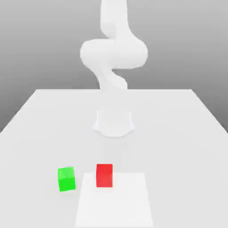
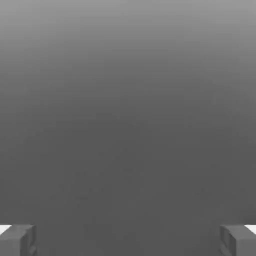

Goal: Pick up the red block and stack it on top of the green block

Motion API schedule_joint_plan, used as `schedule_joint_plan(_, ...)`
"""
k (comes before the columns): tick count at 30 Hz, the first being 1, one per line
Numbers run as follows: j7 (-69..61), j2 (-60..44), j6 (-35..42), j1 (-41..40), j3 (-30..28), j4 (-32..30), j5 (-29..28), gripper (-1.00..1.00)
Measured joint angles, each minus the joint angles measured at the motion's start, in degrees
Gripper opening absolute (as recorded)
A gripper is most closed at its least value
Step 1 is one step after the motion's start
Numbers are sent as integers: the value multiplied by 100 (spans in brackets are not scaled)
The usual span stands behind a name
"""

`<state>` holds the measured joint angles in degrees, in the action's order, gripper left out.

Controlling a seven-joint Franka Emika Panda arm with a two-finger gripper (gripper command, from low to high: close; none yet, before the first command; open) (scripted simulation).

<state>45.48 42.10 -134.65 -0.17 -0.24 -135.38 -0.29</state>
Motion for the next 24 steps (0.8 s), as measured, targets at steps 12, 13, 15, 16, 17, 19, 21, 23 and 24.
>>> schedule_joint_plan(12,-247,-2213,-1647,-99,-203,-2031,-112,0)
schedule_joint_plan(13,-275,-2418,-1798,-106,-225,-2213,-115,0)
schedule_joint_plan(15,-341,-2862,-2119,-122,-270,-2592,-113,0)
schedule_joint_plan(16,-381,-3112,-2299,-126,-296,-2788,-105,0)
schedule_joint_plan(17,-428,-3451,-2548,-125,-319,-2928,-79,0)
schedule_joint_plan(19,-523,-4066,-3027,-123,-320,-3022,14,0)
schedule_joint_plan(21,-610,-4531,-3414,-147,-272,-3001,127,0)
schedule_joint_plan(23,-680,-4959,-3778,-225,-172,-2952,222,0)
schedule_joint_plan(24,-704,-5167,-3956,-272,-118,-2925,253,0)
